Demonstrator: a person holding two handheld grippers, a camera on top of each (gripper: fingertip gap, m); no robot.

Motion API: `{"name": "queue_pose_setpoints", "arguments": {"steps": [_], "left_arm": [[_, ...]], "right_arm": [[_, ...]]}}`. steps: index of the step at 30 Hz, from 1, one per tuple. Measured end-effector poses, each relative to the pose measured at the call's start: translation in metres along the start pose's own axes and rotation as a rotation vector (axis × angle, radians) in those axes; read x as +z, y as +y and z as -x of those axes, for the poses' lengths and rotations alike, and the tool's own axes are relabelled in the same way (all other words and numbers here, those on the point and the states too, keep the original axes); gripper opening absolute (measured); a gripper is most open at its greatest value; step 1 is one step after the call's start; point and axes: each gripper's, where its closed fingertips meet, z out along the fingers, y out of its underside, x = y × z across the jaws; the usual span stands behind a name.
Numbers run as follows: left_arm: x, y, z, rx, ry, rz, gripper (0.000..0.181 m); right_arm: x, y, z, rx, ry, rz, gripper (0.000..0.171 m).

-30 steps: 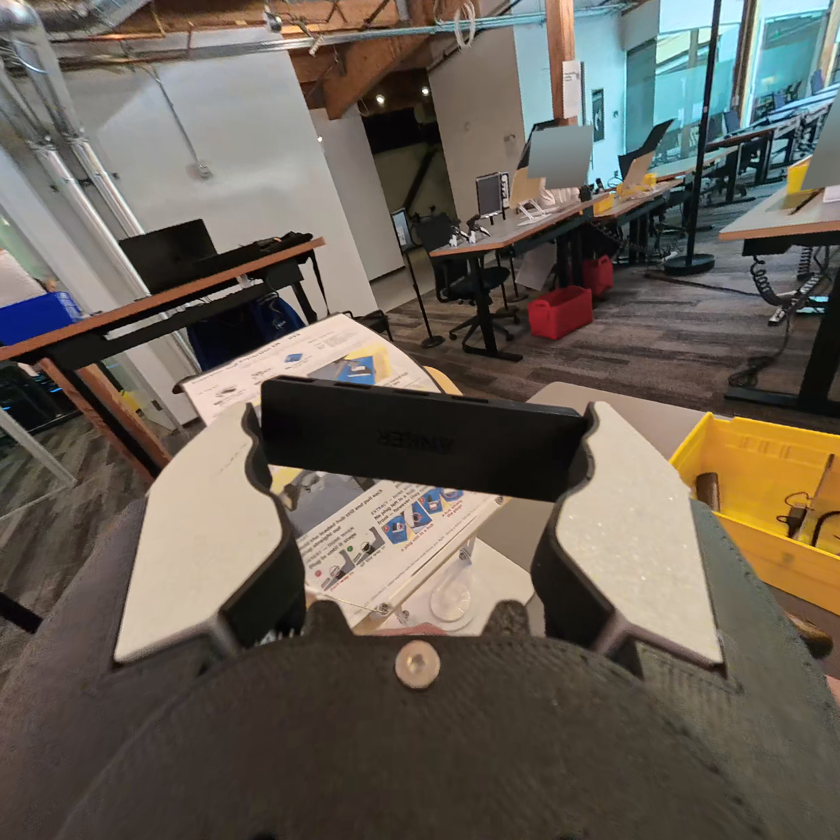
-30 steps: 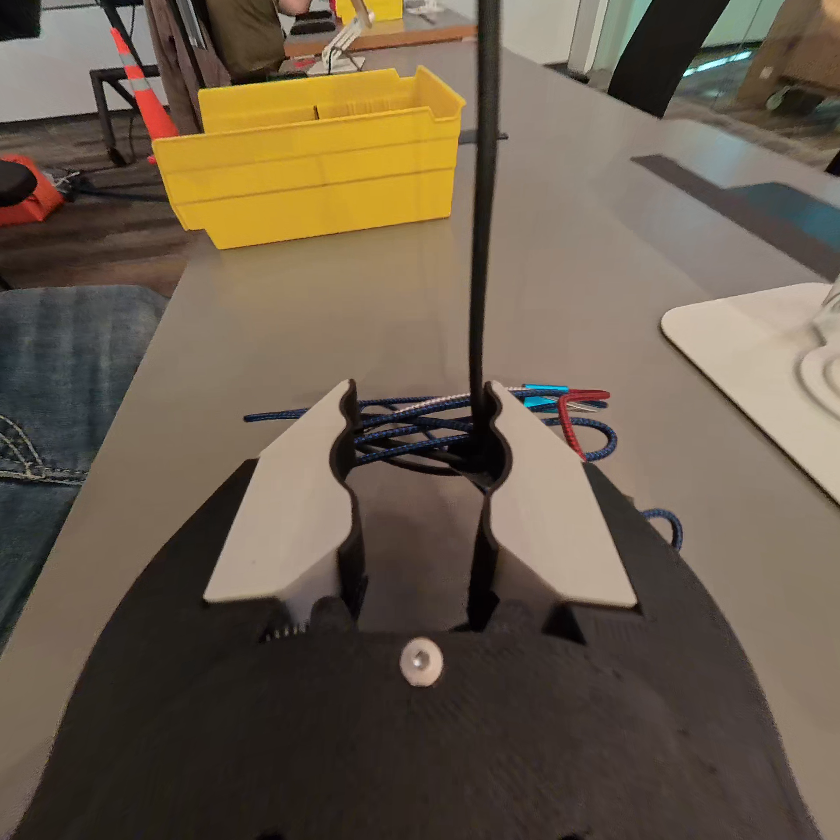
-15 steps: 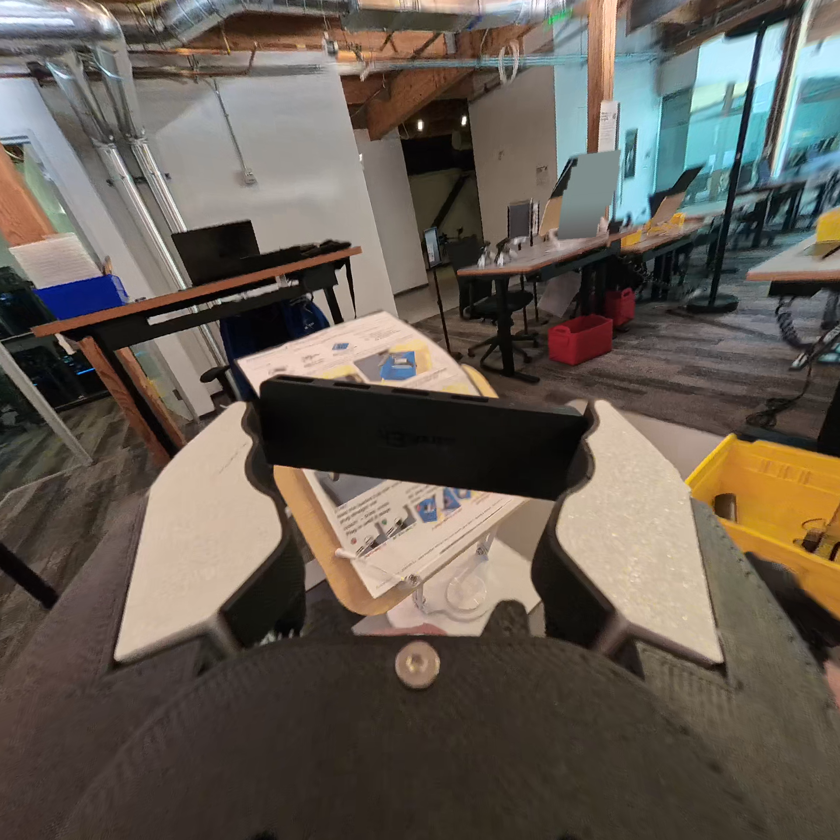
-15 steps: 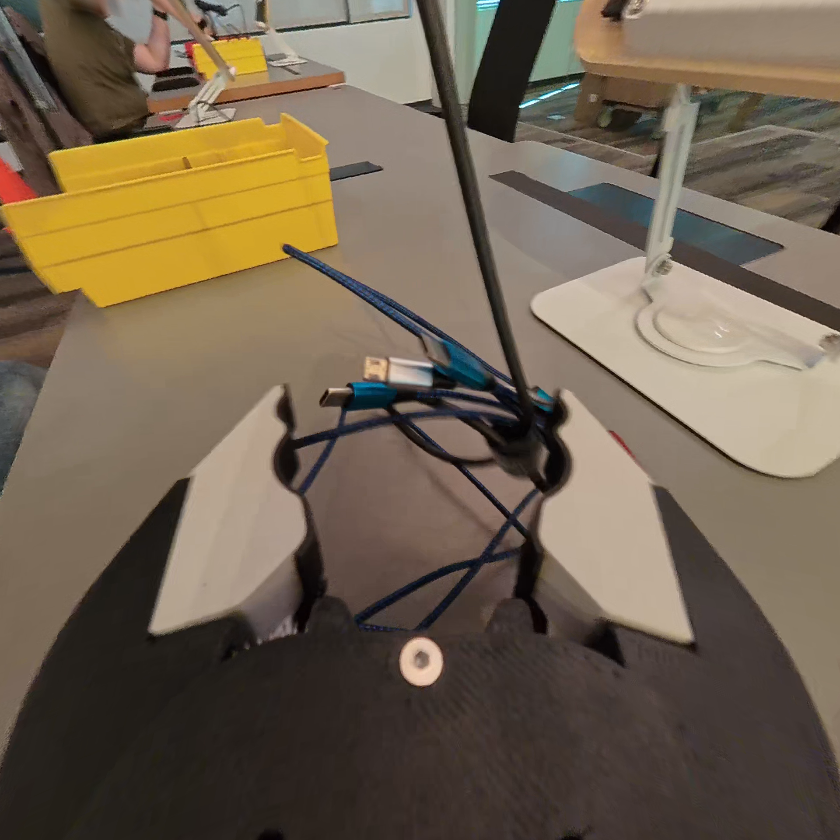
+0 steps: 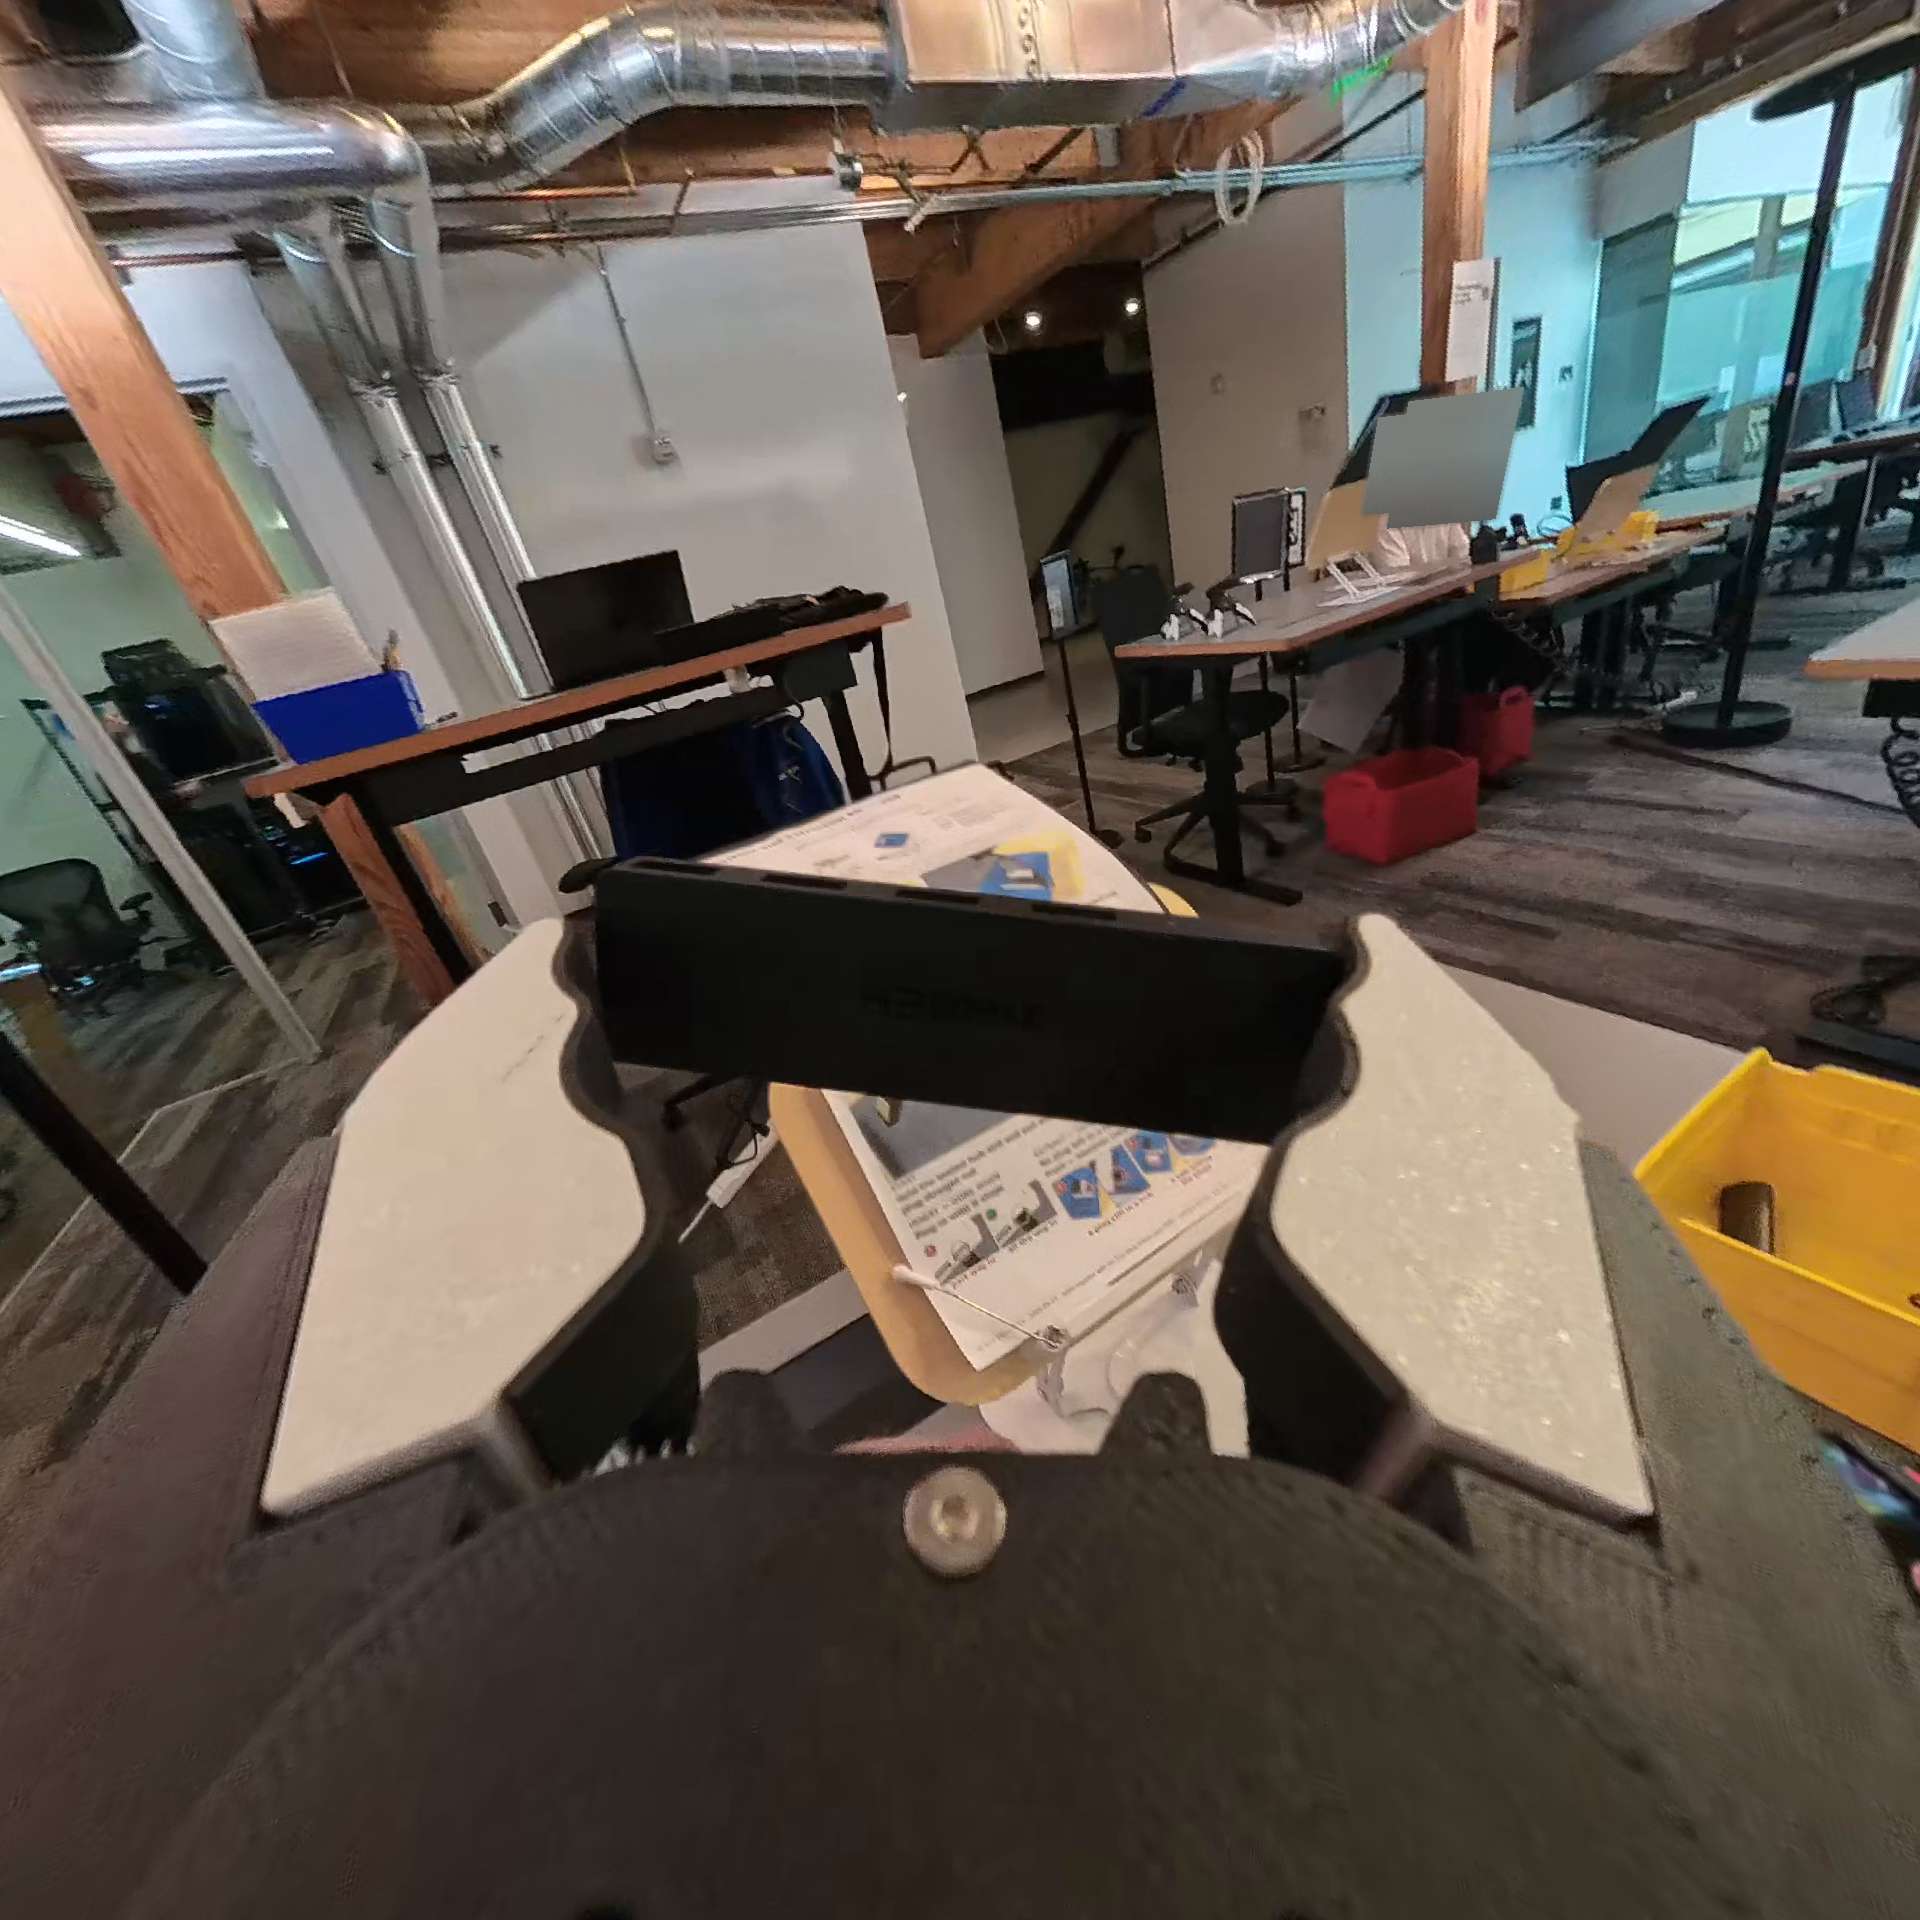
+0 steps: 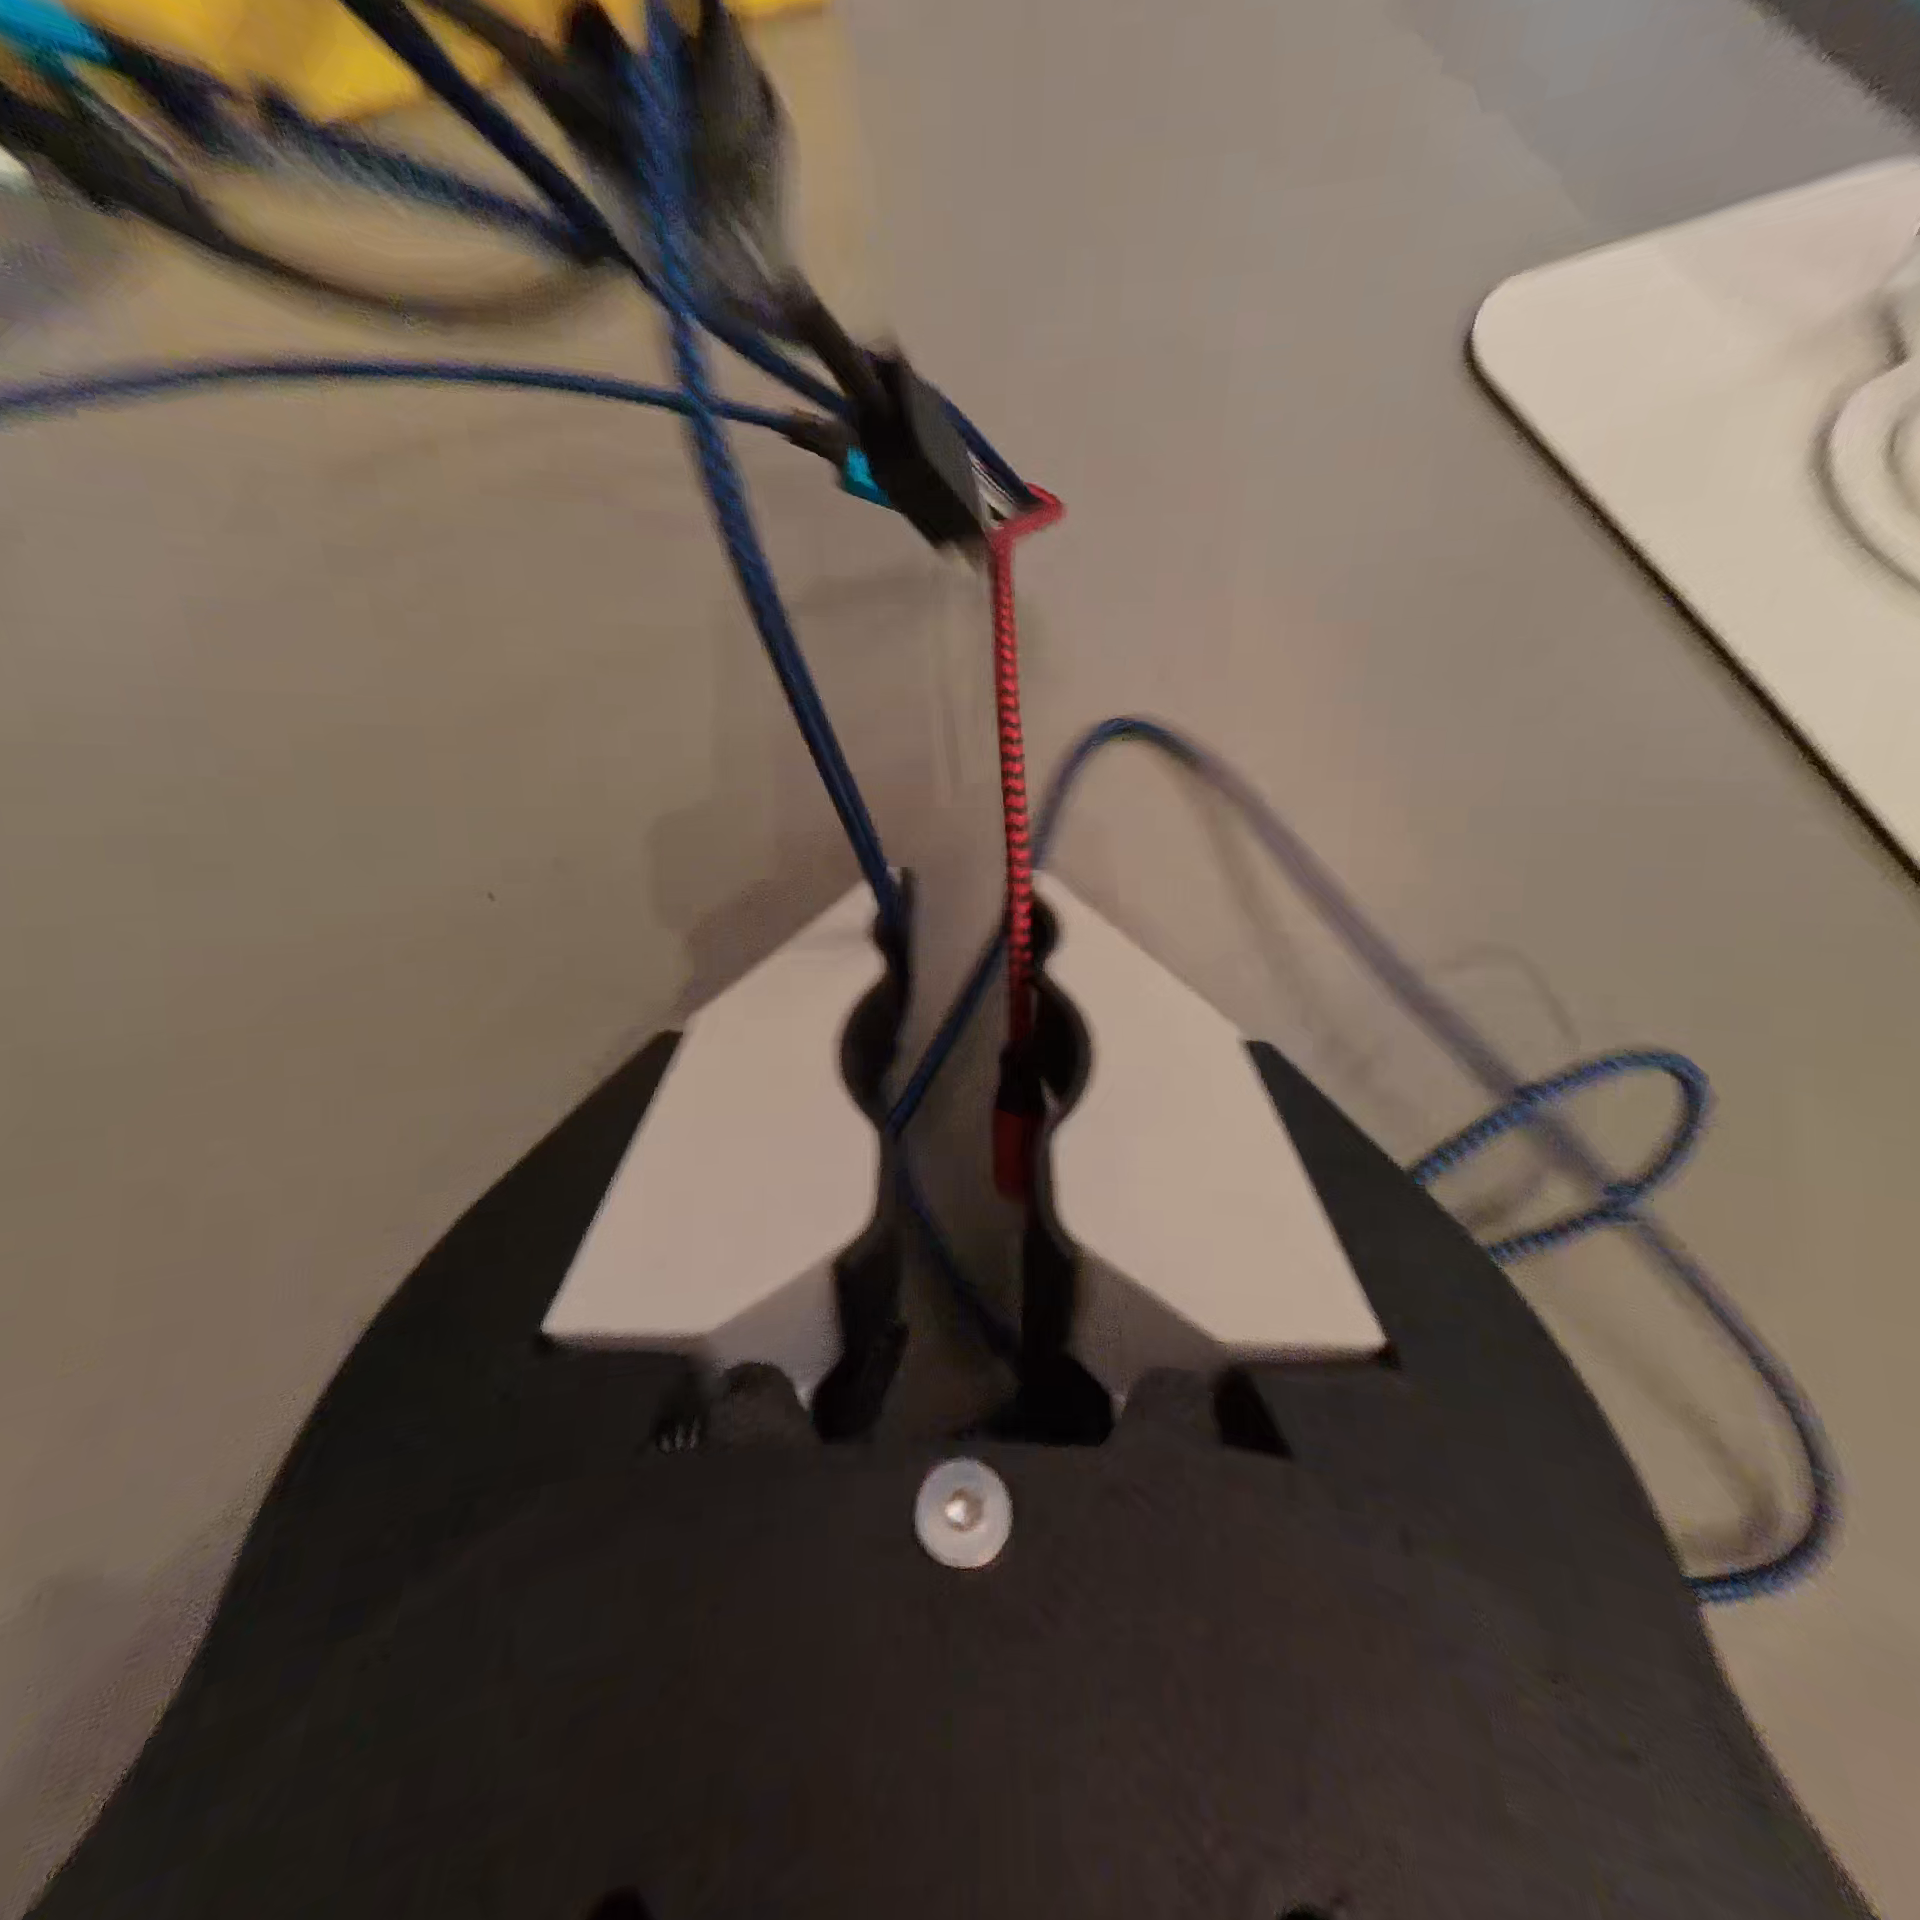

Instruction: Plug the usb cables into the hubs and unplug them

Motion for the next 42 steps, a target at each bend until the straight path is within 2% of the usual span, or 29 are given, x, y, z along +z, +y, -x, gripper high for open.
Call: {"name": "queue_pose_setpoints", "arguments": {"steps": [1, 2, 5, 9, 11, 14, 15, 16, 21, 25, 28, 31, 32, 36, 42], "left_arm": [[-0.001, -0.008, 0.009, -0.007, -0.015, -0.003, 0.127], [-0.001, -0.015, 0.019, -0.008, -0.027, 0.002, 0.127], [-0.001, -0.030, 0.051, 0.002, -0.106, 0.015, 0.127], [-0.008, -0.041, 0.094, -0.034, -0.178, 0.019, 0.127], [-0.012, -0.043, 0.098, -0.070, -0.154, 0.004, 0.127], [-0.006, -0.022, 0.071, -0.046, -0.070, 0.080, 0.127], [-0.003, -0.014, 0.058, -0.029, -0.046, 0.100, 0.127], [-0.001, -0.006, 0.045, -0.010, -0.020, 0.122, 0.127], [0.011, 0.026, -0.032, 0.011, 0.145, 0.181, 0.127], [0.018, 0.037, -0.084, -0.021, 0.273, 0.195, 0.127], [0.024, 0.034, -0.120, -0.044, 0.359, 0.190, 0.127], [0.027, 0.020, -0.146, -0.022, 0.401, 0.152, 0.127], [0.028, 0.015, -0.151, 0.005, 0.396, 0.143, 0.127], [0.040, -0.008, -0.139, 0.066, 0.330, 0.081, 0.127], [0.064, -0.030, -0.048, -0.005, 0.136, 0.026, 0.127]], "right_arm": [[0.002, 0.004, 0.000, -0.014, 0.005, 0.028, 0.003], [0.002, 0.004, 0.000, -0.020, 0.009, 0.034, 0.000], [0.004, 0.015, 0.000, -0.047, 0.024, 0.103, 0.000], [0.001, 0.017, -0.001, -0.051, 0.023, 0.099, 0.000], [-0.001, 0.018, 0.000, -0.053, 0.016, 0.101, 0.000], [-0.004, 0.013, 0.000, -0.003, -0.001, 0.082, 0.000], [-0.007, 0.007, 0.001, 0.007, -0.003, 0.067, 0.021], [-0.010, 0.001, 0.002, 0.000, -0.003, 0.050, 0.031], [-0.010, -0.043, 0.027, -0.077, -0.070, -0.037, 0.059], [0.016, -0.071, 0.047, -0.190, -0.110, -0.037, 0.072], [0.046, -0.083, 0.049, -0.218, -0.119, -0.006, 0.066], [0.068, -0.096, 0.061, -0.172, -0.223, -0.060, 0.026], [0.070, -0.095, 0.068, -0.182, -0.272, -0.059, 0.000], [0.077, -0.085, 0.075, -0.292, -0.223, -0.009, 0.000], [0.079, -0.046, 0.073, -0.482, -0.144, 0.144, 0.000]]}}
